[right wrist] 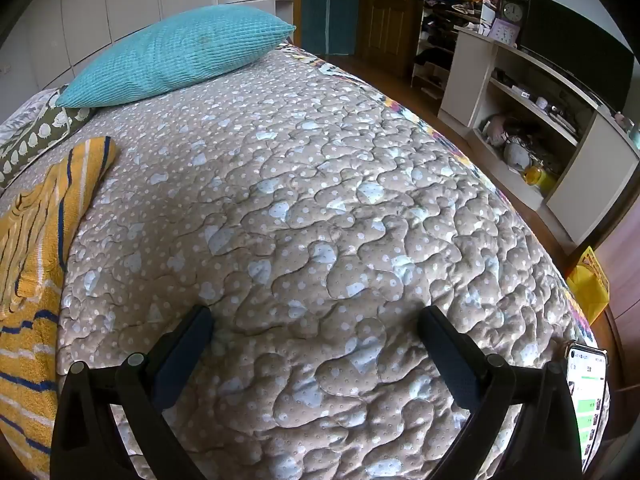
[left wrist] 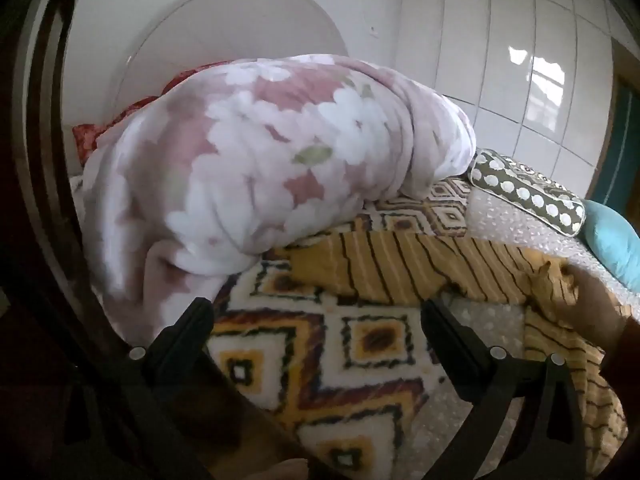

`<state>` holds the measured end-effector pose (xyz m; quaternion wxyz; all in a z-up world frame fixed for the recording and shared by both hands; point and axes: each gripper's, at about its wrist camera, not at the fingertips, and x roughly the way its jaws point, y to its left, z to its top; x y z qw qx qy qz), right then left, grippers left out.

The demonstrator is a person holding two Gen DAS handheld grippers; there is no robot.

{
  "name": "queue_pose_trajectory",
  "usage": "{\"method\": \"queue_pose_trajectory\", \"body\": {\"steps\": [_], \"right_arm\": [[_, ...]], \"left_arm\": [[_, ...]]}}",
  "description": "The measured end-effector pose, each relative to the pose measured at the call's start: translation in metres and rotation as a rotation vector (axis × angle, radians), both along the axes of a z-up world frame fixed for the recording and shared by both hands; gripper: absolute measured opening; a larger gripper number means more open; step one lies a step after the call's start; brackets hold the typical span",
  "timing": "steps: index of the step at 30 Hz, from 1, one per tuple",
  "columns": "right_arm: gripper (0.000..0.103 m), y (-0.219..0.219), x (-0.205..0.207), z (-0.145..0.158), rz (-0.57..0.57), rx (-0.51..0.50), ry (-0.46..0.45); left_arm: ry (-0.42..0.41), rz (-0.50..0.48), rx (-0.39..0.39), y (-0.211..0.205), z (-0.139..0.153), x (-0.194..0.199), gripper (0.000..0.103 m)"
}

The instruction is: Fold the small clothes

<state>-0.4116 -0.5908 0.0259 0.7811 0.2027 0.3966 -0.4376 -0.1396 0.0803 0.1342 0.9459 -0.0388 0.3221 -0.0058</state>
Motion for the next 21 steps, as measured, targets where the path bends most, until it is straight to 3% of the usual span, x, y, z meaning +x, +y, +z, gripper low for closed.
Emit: {"method": "queue_pose_trajectory", "body": {"steps": [6,12,15,21], "right_arm": [[0.103,0.000,0.000,0.000,0.000,0.000,0.000],[0.103,0.000,0.000,0.000,0.000,0.000,0.000],[0.103,0.000,0.000,0.000,0.000,0.000,0.000],[0.103,0.000,0.000,0.000,0.000,0.000,0.000]], "left_arm": [[0.000,-0.072,-0.033,-0.038,-0.014,-0.020,0.102],[-0.017,-0.200,0.045,-0.098,-0.012,-0.046,0.102],[0.003,-0.262,0.044,-0.129,-0.015,-0.053,0.102],[0.058,-0.373,0.100,-0.202,-0.041,-0.056,0.102]]}}
